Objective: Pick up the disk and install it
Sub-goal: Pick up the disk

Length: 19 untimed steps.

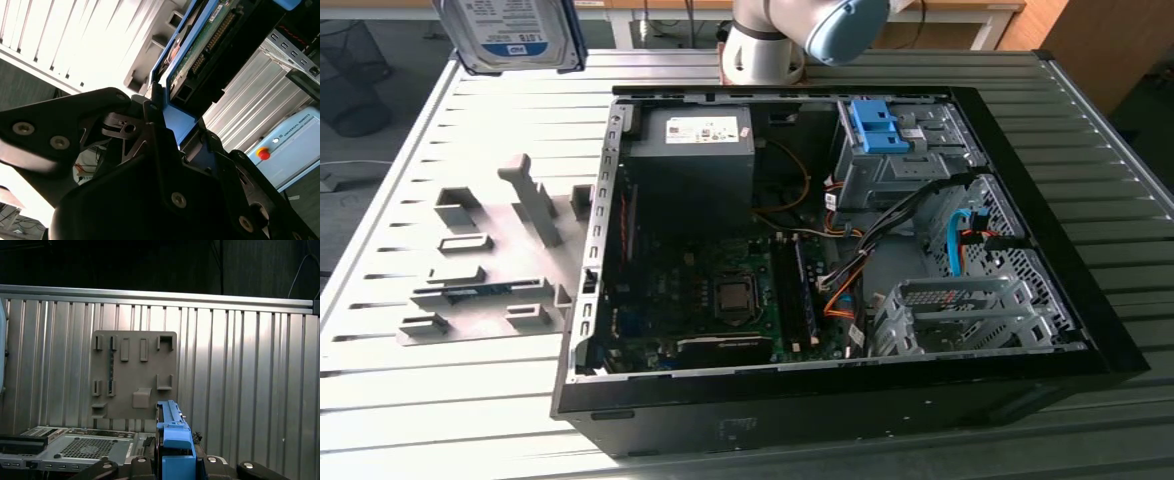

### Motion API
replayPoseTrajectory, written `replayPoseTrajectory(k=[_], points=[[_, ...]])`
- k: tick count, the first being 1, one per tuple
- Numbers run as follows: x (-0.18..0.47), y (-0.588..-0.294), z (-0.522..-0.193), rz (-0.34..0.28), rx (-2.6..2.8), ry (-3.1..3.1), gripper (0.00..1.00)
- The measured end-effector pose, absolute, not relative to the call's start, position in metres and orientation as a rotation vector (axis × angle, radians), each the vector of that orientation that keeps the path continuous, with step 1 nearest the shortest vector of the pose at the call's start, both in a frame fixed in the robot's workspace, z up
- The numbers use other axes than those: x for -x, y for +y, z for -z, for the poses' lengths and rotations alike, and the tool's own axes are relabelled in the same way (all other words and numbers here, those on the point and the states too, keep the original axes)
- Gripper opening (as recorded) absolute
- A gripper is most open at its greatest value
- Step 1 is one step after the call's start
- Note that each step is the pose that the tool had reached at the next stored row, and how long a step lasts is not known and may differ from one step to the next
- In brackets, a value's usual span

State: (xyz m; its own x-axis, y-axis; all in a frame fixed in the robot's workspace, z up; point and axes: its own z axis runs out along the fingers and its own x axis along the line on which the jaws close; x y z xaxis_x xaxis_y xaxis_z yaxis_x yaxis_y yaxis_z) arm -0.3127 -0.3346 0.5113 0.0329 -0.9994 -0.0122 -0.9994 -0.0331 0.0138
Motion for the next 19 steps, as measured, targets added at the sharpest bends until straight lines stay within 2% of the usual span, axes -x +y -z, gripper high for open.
replayPoseTrajectory(k=[19], points=[[0.274, -0.335, -0.511, 0.029, -2.257, -2.184, 0.36]])
